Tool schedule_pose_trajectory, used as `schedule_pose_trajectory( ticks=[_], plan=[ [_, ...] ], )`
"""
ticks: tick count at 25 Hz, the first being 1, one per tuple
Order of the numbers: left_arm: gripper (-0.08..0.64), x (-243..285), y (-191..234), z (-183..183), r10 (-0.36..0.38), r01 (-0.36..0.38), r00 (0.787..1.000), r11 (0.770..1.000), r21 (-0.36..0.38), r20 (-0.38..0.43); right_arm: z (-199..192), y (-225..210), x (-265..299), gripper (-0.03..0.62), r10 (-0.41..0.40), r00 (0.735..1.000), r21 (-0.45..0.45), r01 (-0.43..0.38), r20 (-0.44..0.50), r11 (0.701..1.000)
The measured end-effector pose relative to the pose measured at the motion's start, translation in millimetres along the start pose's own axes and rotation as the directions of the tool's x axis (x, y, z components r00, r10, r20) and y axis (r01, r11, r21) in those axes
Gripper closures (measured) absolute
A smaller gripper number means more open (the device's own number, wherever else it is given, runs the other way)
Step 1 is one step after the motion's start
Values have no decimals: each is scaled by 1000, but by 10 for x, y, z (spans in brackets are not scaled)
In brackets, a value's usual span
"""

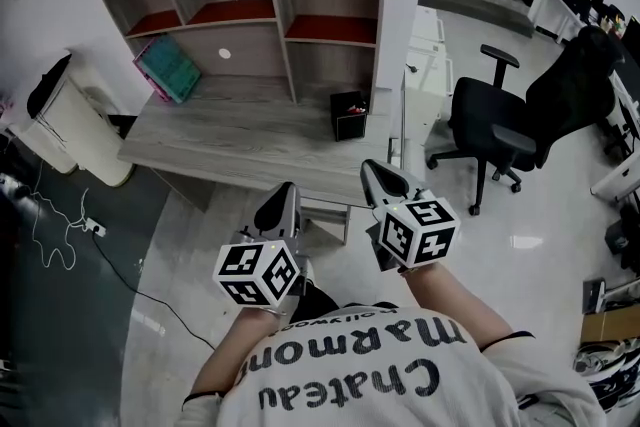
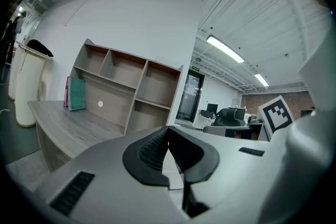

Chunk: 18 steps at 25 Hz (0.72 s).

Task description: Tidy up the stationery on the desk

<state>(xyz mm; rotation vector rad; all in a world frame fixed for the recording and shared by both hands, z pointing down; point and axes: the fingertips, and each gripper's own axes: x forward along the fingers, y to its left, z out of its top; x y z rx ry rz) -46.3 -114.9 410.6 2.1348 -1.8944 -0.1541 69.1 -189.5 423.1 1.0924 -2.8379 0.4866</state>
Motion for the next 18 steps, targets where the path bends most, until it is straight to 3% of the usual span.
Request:
schedule_pose_trajectory(
  ticks=[18],
  plan=[
    [545,-59,-102,-97,-18,18,1000,1000,-15,-12,-108,11,-115,583,-5,1000,-1,5,-19,1000]
  ],
)
